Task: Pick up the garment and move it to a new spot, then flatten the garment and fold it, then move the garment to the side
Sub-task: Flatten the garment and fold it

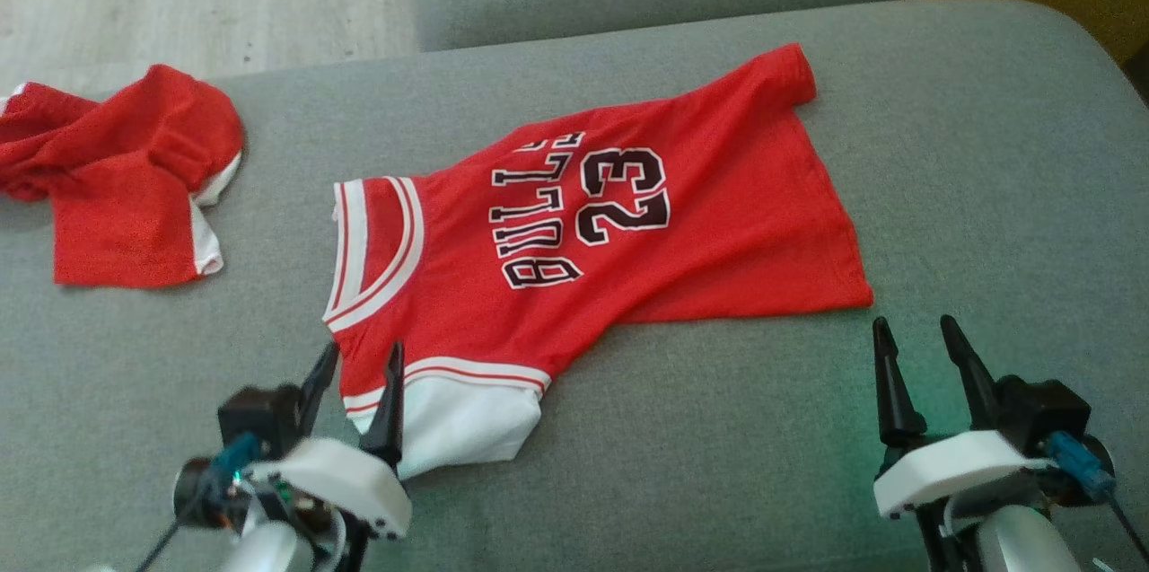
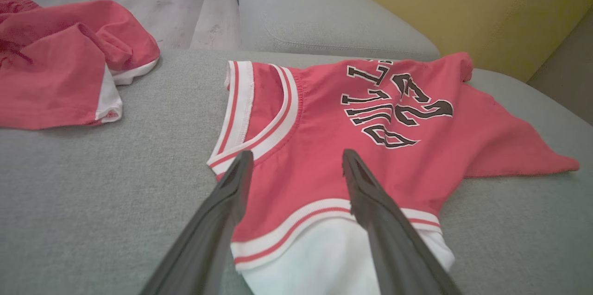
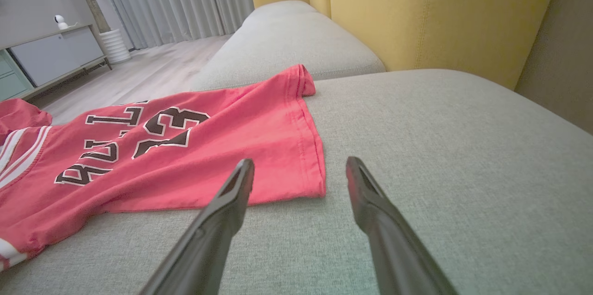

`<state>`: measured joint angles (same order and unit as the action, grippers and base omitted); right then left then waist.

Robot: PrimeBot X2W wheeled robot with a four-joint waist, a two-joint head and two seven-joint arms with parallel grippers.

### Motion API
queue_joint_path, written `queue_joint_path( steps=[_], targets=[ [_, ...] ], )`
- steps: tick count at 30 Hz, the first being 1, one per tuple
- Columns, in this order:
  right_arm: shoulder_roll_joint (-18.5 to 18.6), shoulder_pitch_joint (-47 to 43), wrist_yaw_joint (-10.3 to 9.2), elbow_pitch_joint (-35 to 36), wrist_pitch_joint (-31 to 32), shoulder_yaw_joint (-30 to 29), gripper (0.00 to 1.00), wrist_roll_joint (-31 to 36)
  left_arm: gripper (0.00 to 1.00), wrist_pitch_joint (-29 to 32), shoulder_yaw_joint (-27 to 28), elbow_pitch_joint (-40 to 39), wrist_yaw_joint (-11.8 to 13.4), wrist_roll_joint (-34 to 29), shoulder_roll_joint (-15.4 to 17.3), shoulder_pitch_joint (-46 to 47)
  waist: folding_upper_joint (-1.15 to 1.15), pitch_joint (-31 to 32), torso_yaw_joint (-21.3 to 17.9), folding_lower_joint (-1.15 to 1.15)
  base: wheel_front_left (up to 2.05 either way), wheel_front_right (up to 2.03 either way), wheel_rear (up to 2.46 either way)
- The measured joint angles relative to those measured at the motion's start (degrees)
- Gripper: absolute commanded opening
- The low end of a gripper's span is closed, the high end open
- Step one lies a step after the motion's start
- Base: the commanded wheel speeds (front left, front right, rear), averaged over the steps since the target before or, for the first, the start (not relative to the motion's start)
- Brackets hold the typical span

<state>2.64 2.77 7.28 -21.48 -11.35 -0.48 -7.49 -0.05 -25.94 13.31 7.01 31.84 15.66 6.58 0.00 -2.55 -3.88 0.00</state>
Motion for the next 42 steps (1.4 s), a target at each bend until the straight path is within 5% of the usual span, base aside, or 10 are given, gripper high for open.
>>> queue_joint_path(
  steps=[15, 16, 17, 19, 39, 41, 42],
  targets=[
    [0.0, 1.59, 0.0, 1.64, 0.62, 1.7, 1.0, 0.58, 1.0, 2.59, -1.86, 22.46, -3.26, -1.16, -1.09, 13.95, 0.0, -6.64, -2.97, 0.01, 0.0, 0.0, 0.0],
    [-0.01, 1.59, 0.0, 1.58, 0.62, 1.85, 1.0, 0.54, 0.87, 2.58, -1.87, 23.29, -3.53, -1.16, -1.38, 14.46, 0.0, -7.02, -3.16, 0.01, 0.0, 0.0, 0.0],
    [-0.01, 1.64, 0.0, 1.59, 0.6, 1.99, 1.0, 0.51, 0.45, 2.48, -1.86, 23.74, -3.57, -1.16, -1.49, 14.89, 0.0, -7.35, -3.33, 0.0, 0.0, 0.0, 0.0],
    [-0.01, 1.64, 0.0, 1.57, 0.6, 2.04, 1.0, 0.48, 0.0, 1.93, -1.87, 24.87, -3.91, -1.16, -1.65, 16.2, 0.0, -7.88, -3.52, 0.0, 0.0, 0.0, 0.0],
    [-0.01, 6.16, 0.0, 0.91, -0.41, 2.31, 1.0, -0.05, 0.0, -12.17, 0.54, 30.38, -1.16, -3.76, -1.93, 28.59, 0.0, -12.82, -4.77, 0.01, 0.0, 0.0, 0.0],
    [-0.01, 6.44, 0.0, 0.89, -0.76, 1.99, 1.0, -0.05, 0.41, -12.72, 0.57, 31.11, -1.55, -3.76, -2.05, 28.93, 0.0, -13.41, -5.15, 0.01, 0.0, 0.0, 0.0],
    [-0.01, 6.43, 0.0, 0.77, -0.76, 1.88, 1.0, -0.05, 0.81, -12.8, 0.59, 31.32, -1.65, -3.75, -2.16, 28.94, 0.0, -13.57, -5.28, 0.01, 0.0, 0.0, 0.0]
  ],
)
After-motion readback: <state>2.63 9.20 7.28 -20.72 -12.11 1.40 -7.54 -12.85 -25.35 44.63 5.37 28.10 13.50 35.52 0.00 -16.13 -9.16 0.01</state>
